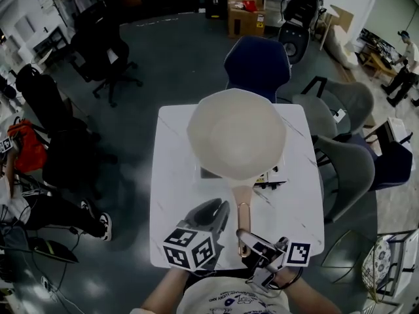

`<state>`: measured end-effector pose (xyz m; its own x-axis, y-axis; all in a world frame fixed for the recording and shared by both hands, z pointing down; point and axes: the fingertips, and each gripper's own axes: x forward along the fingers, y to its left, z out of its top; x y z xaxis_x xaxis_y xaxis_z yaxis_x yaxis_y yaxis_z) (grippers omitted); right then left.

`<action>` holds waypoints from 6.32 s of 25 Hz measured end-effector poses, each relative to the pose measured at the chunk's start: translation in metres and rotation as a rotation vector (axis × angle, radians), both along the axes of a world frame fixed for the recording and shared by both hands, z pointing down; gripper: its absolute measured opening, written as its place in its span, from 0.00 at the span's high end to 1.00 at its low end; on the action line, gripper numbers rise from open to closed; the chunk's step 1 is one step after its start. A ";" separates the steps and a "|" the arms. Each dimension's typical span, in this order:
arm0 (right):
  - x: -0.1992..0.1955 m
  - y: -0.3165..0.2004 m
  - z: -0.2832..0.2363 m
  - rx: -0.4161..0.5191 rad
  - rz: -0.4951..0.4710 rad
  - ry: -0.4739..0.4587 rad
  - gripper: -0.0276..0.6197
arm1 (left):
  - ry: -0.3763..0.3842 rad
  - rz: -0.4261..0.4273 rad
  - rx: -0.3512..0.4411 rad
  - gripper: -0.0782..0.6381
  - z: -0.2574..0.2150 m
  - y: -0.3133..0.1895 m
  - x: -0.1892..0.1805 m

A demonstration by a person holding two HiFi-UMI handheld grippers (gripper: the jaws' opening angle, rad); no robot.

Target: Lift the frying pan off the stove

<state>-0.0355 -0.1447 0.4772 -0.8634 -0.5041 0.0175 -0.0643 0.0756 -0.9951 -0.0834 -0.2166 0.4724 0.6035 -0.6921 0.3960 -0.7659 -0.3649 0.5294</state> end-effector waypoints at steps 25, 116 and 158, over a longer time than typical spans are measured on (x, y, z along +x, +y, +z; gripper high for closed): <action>-0.002 0.001 0.000 0.011 -0.031 0.025 0.78 | 0.329 0.033 -0.213 0.66 0.010 -0.038 0.035; -0.007 0.011 -0.025 0.102 -0.158 0.079 0.76 | 0.602 0.107 -0.308 0.63 -0.002 -0.054 0.061; -0.023 0.033 -0.056 0.145 -0.213 0.080 0.75 | 0.628 0.059 -0.306 0.63 -0.030 -0.032 0.038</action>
